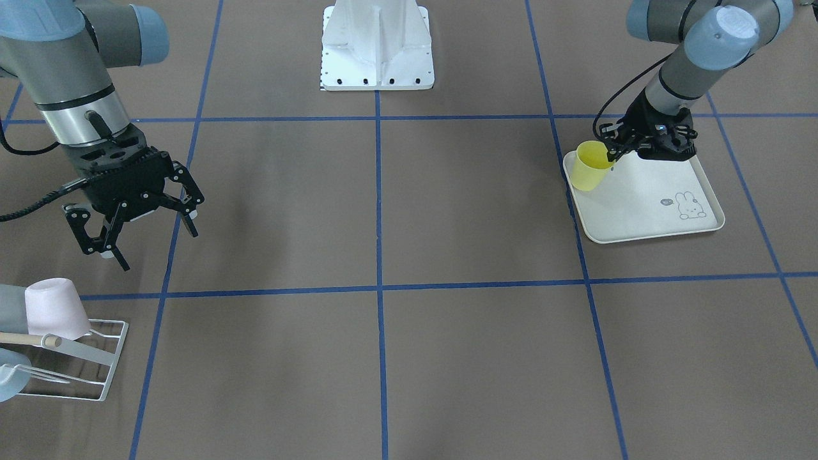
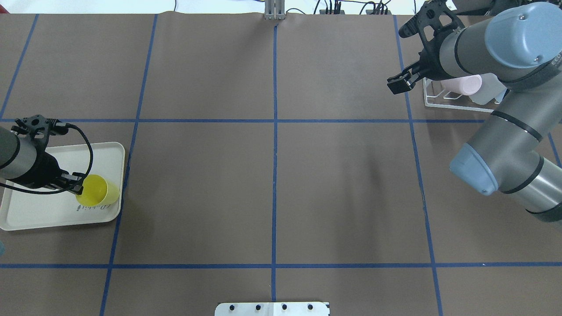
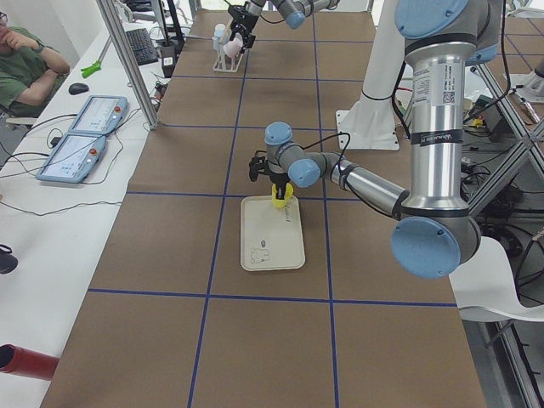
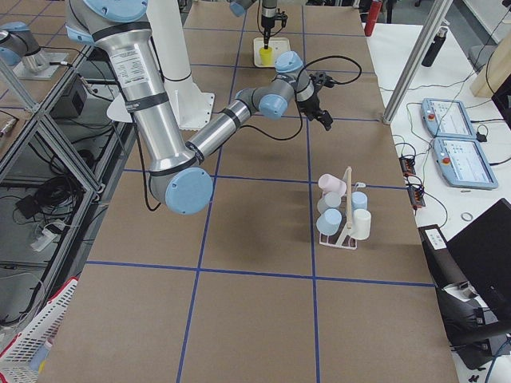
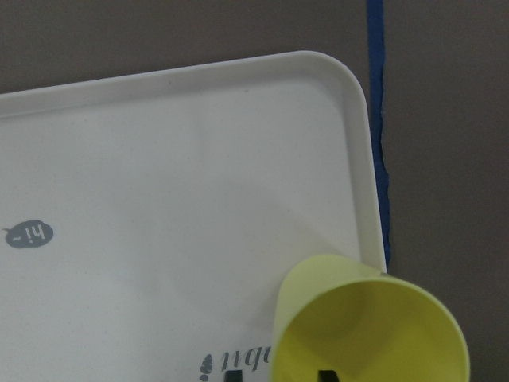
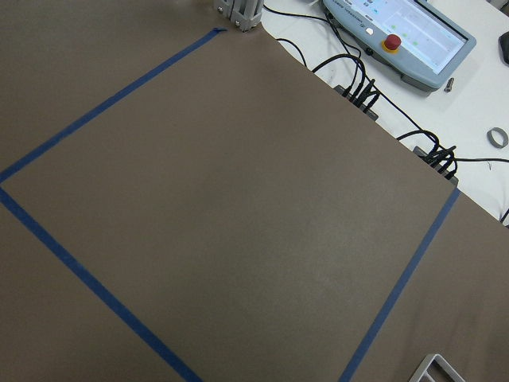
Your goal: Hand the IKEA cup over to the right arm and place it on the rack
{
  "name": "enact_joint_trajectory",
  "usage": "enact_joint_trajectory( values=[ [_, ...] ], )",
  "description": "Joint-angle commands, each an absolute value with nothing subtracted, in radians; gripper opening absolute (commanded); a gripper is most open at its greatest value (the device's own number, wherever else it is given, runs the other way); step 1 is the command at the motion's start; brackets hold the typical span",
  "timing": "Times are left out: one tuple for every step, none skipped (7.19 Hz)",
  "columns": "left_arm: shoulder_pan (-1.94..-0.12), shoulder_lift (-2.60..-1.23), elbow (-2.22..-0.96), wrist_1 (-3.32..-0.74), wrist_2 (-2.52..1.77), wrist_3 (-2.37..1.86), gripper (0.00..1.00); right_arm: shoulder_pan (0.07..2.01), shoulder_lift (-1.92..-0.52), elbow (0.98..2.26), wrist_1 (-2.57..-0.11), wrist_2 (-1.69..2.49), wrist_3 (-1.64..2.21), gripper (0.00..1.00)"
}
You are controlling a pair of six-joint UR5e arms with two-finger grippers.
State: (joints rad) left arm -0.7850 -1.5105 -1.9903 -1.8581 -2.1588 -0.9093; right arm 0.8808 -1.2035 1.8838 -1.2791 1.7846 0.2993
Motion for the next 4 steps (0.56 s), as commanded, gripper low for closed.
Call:
enact_joint_trajectory(
  values=[
    [-0.83, -1.499, -2.037, -1.823, -2.236, -0.897, 0.0, 0.87, -1.203, 1.884, -1.272, 1.784, 0.317, 1.0],
    [-0.88, -1.499, -2.09, -1.748, -2.241, -0.896, 0.0, 0.867, -1.201, 1.884, -1.27, 1.784, 0.318, 1.0],
    [-0.894, -1.514, -2.159, -1.642, -2.252, -0.896, 0.0, 0.855, -1.169, 1.878, -1.27, 1.781, 0.318, 1.0],
    [-0.913, -1.575, -2.184, -1.579, -2.25, -0.908, 0.0, 0.842, -1.134, 1.867, -1.272, 1.776, 0.318, 1.0]
  ],
)
